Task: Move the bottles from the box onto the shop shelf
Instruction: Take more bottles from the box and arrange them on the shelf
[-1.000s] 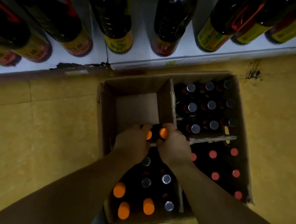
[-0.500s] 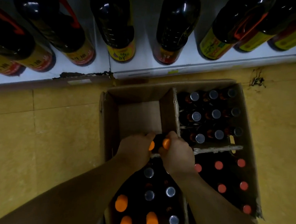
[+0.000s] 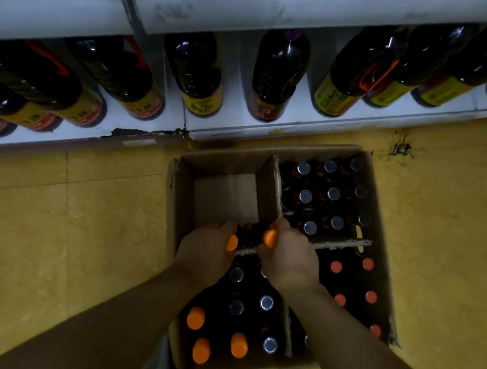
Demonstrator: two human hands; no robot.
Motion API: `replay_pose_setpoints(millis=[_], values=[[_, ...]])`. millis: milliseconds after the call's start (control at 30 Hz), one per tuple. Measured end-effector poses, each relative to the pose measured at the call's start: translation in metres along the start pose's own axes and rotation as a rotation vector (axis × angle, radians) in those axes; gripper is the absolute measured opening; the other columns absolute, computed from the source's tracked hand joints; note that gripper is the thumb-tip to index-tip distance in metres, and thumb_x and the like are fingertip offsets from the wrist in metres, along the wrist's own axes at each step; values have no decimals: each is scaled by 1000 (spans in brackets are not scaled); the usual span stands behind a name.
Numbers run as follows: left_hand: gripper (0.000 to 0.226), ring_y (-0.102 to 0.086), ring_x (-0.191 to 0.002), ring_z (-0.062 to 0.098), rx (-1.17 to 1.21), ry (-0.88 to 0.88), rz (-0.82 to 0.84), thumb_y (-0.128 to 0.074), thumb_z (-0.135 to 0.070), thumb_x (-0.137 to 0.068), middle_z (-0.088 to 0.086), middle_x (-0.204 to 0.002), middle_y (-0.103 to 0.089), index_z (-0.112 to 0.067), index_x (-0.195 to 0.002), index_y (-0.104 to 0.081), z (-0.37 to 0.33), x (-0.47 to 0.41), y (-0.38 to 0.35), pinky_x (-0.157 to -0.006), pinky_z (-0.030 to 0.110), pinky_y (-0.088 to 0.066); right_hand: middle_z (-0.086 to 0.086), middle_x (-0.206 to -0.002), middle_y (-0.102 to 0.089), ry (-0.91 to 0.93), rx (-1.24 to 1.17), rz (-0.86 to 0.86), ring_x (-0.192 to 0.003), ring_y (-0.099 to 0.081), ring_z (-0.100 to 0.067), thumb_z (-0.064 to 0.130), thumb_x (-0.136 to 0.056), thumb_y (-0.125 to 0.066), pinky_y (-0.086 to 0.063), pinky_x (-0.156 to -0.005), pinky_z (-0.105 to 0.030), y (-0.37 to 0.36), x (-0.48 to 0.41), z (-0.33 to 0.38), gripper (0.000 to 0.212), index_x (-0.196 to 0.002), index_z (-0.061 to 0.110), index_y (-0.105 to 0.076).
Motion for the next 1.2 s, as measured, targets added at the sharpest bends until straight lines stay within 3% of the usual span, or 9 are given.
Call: replay_pose_setpoints(millis=[167,367,767,933,1067,1200], values=[[30,-64,-89,21,33,5,-20,-58,-27,-91,-3,-103,-65,-29,-120,-53,-7,20,20,-72,40,-57,-2,-113,-67,28,-9,-7,-97,-67,-23,34,-93,-70,-57,-74,-37,19,18,8,39,-127,22,-54],[29,-61,-93,18,30,15,-35,-59,-24,-93,-4,-108,-63,-28,-122,-55,-16,42,43,-69,30,-47,0,-112,-66,51,3,-23,-96,-67,-19,35,-94,-69,-57,-73,-32,37,37,20,41,-130,24,-53],[25,-58,-85,16,64,-33,-142,-61,-27,-90,-5,-98,-60,-29,-114,-54,-47,87,95,-66,33,-50,3,-100,-64,78,-65,-94,-85,-65,-15,30,-92,-68,-57,-66,-31,92,85,40,31,-120,25,-56],[17,-55,-78,13,50,-32,-165,-62,-26,-89,-9,-89,-57,-30,-101,-51,-68,108,129,-57,29,-41,6,-101,-64,96,-100,-123,-85,-65,-13,34,-91,-70,-59,-70,-35,124,112,51,30,-118,27,-57],[17,-58,-77,12,48,-36,-171,-62,-30,-89,-9,-89,-58,-33,-100,-49,-88,132,159,-60,33,-51,6,-102,-64,112,-97,-143,-87,-64,-13,37,-90,-71,-58,-73,-35,157,140,64,31,-117,28,-58],[18,-58,-81,17,18,-43,-183,-62,-32,-88,-6,-93,-57,-30,-101,-49,-112,160,193,-61,34,-50,6,-102,-64,116,-71,-143,-89,-64,-15,41,-90,-69,-56,-73,-37,191,171,78,30,-115,30,-56]])
Point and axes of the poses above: each hand's wrist, its own x-axis away from the middle knuckle, its own y-axis out of the back of the hand, z = x × y, the point moved 9 cm from there along -x, towards the middle knuckle
